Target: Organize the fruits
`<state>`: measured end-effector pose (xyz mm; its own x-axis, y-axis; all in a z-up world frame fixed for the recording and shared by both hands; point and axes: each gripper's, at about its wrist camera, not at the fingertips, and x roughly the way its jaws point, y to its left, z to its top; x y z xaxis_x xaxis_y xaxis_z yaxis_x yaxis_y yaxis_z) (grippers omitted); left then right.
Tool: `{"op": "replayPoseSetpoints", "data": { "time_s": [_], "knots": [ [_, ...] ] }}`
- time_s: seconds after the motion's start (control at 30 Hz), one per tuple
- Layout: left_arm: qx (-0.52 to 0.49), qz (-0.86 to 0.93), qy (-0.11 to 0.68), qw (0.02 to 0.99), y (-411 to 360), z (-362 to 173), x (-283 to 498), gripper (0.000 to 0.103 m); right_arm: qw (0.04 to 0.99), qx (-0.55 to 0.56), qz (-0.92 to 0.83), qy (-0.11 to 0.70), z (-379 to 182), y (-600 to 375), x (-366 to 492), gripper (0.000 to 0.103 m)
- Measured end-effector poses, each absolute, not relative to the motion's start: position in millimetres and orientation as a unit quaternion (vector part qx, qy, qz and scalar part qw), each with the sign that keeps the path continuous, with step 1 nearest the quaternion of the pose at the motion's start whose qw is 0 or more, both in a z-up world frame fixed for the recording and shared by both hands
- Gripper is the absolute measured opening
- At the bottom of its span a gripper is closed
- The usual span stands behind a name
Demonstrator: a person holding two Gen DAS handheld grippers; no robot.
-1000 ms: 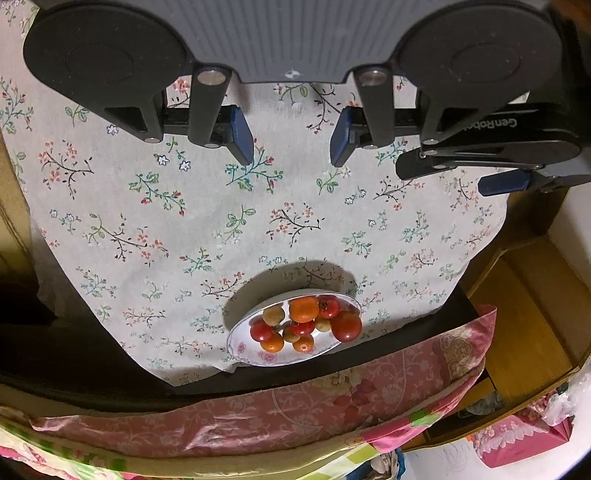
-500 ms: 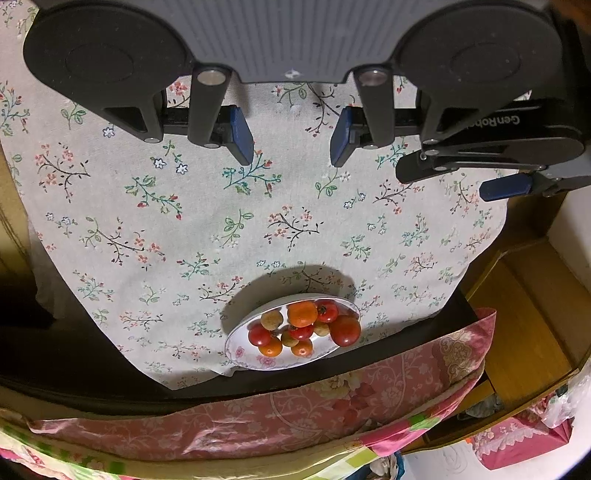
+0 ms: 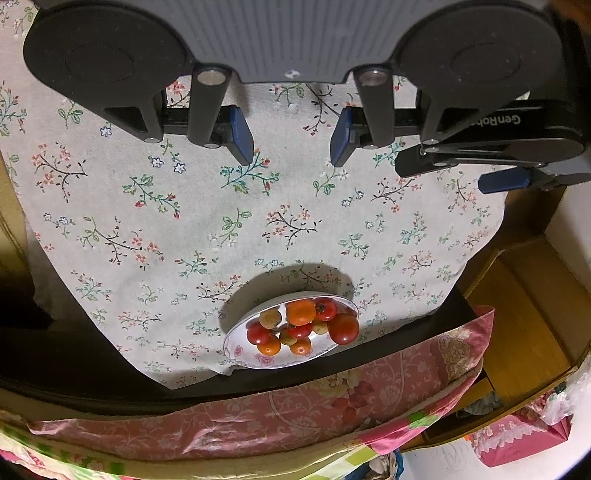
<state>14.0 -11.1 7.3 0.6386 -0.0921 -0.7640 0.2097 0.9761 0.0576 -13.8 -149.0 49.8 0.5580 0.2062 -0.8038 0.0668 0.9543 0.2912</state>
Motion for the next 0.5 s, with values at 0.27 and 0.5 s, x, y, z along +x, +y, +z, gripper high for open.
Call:
{"op": "replayPoseSetpoints", "data": {
  "time_s": [0.27, 0.5],
  "knots": [
    [0.076, -0.081, 0.409, 0.906, -11.4, 7.4, 14.2, 0.103, 0.871, 0.146, 0.041, 0.468, 49.9, -149.8, -13.0, 0.045],
    [0.079, -0.078, 0.407, 0.907, -11.8, 6.9, 13.4, 0.103, 0.869, 0.145, 0.041, 0.47, 48.7, -149.9, -12.4, 0.045]
  ]
}}
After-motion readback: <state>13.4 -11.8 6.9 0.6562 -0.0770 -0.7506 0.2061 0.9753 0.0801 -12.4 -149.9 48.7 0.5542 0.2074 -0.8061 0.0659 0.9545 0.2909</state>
